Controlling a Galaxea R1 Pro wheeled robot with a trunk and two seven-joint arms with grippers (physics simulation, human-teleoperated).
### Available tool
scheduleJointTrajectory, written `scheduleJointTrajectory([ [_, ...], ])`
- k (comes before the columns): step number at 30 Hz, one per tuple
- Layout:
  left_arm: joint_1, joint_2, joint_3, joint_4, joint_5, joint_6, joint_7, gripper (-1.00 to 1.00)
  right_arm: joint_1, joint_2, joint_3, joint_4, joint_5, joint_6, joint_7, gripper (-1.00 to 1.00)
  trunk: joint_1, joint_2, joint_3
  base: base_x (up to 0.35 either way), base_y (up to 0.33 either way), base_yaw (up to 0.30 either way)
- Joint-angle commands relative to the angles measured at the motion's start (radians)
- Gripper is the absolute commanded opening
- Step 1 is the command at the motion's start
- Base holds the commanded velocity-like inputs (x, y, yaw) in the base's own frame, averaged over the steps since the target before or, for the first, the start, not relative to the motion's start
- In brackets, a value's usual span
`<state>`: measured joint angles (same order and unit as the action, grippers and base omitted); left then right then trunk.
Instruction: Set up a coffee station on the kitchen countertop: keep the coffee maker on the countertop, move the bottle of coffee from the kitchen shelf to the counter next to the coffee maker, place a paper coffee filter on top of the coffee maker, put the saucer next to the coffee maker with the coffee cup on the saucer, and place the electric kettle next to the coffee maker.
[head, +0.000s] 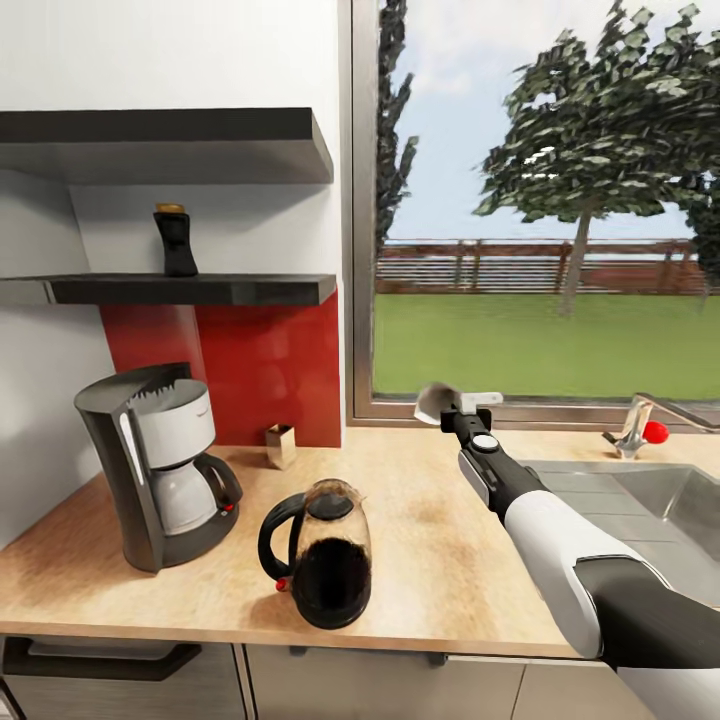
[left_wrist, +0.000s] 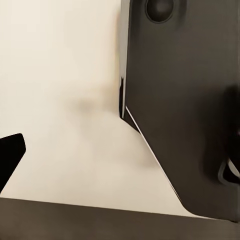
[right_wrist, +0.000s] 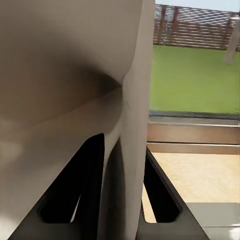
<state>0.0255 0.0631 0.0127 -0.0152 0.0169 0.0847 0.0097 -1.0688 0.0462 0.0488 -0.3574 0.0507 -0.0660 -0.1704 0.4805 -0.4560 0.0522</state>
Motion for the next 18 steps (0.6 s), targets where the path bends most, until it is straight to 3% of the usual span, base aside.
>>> scheduleJointTrajectory([
  [1,0.001,0.000,0.001,-0.002,0.002,0.004,0.001,1.00,0.000,0.000,0.005,0.001,0.003,-0.001,-0.006,-1.00,-0.004,0.007,0.003,0.000,0.000,0.000],
  [8,0.001,0.000,0.001,-0.002,0.002,0.004,0.001,1.00,0.000,0.000,0.005,0.001,0.003,-0.001,-0.006,-1.00,-0.030,0.056,0.025,0.000,0.000,0.000],
  [18,0.001,0.000,0.000,-0.002,0.002,0.004,0.002,1.00,0.000,0.000,0.005,0.001,0.003,-0.001,-0.006,-1.00,-0.030,0.056,0.025,0.000,0.000,0.000],
])
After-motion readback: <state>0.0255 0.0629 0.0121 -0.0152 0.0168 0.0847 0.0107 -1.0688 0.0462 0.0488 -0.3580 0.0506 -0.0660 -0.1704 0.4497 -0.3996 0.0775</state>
